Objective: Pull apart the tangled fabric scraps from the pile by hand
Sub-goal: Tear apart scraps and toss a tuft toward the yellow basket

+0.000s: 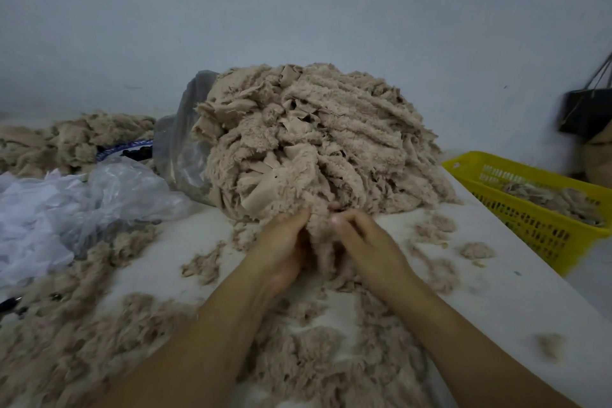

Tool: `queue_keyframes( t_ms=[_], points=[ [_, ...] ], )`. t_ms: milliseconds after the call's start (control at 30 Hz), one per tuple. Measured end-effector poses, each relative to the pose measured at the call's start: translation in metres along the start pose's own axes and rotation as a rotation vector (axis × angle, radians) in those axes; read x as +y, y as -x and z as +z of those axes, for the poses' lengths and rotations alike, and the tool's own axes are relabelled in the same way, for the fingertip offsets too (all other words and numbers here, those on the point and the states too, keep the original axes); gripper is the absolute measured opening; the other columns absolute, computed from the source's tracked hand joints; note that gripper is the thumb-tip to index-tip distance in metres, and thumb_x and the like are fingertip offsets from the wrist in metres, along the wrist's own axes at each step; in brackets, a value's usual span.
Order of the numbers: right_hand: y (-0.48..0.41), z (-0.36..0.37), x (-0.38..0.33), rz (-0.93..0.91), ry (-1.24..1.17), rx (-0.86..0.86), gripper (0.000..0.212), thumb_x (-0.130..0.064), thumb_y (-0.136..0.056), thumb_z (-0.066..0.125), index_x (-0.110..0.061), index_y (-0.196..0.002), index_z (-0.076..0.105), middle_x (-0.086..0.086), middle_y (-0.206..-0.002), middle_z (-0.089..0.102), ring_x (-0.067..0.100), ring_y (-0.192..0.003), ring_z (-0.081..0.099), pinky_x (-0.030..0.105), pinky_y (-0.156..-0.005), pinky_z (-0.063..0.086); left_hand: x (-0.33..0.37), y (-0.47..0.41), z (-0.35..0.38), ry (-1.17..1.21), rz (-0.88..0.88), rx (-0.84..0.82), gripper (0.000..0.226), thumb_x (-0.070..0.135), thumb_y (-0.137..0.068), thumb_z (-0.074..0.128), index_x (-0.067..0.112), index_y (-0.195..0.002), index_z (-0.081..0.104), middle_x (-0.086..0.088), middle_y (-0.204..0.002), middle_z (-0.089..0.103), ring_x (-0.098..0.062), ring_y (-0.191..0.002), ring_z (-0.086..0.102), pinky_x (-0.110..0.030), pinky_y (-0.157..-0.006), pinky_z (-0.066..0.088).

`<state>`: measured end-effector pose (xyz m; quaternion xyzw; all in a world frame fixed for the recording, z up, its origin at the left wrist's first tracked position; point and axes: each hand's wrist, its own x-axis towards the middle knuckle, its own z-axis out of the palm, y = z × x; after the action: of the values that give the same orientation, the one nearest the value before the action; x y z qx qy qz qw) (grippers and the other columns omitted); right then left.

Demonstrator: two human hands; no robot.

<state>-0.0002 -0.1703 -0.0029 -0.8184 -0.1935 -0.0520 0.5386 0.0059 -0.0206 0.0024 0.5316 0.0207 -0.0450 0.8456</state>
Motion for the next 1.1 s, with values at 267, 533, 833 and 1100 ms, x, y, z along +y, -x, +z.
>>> queue_keyframes(
  t_ms=[267,533,833,1100],
  points=[
    [-0.002,0.000,0.003,0.008,-0.072,0.027,0.030,-0.030,-0.098,0.054,-0.025,-0.070,0.044,-0.006,-0.062,0.051,0.014,-0.063,0.052,0.015,-0.049,0.034,0.002,0.004,0.001,-0.025,-0.019,-0.111,0.039,0.025,-0.106,0.039,0.008,-0.115,0.073,-0.010,-0.118,0.073,-0.022,-0.110,0.069,-0.034,-0.094,0.052],
    [0.000,0.003,-0.003,-0.050,-0.070,-0.128,0.031,-0.023,-0.097,0.050,-0.025,-0.072,0.032,-0.016,-0.055,0.034,0.001,-0.048,0.027,0.014,-0.045,0.028,0.024,-0.004,-0.014,0.657,0.044,0.028,0.029,0.013,-0.095,0.046,0.015,-0.067,0.050,0.007,-0.052,0.041,-0.008,-0.054,0.047,-0.020,-0.070,0.038],
    [0.003,-0.015,-0.003,-0.142,0.175,-0.117,0.042,-0.019,-0.093,0.053,-0.037,-0.064,0.030,-0.015,-0.053,0.036,0.004,-0.047,0.027,0.016,-0.047,0.029,0.031,-0.017,-0.051,0.844,0.063,0.334,0.040,0.014,-0.105,0.033,0.019,-0.066,0.042,0.006,-0.057,0.042,-0.008,-0.055,0.044,-0.020,-0.071,0.046],
    [-0.001,-0.023,0.004,-0.131,0.381,0.345,0.038,-0.019,-0.096,0.051,-0.028,-0.068,0.026,-0.005,-0.056,0.035,0.010,-0.046,0.028,0.032,-0.050,0.024,0.032,-0.014,-0.049,0.867,0.122,0.236,0.027,0.014,-0.103,0.041,0.018,-0.085,0.060,0.007,-0.066,0.060,-0.013,-0.079,0.069,-0.043,-0.103,0.046]
  ],
)
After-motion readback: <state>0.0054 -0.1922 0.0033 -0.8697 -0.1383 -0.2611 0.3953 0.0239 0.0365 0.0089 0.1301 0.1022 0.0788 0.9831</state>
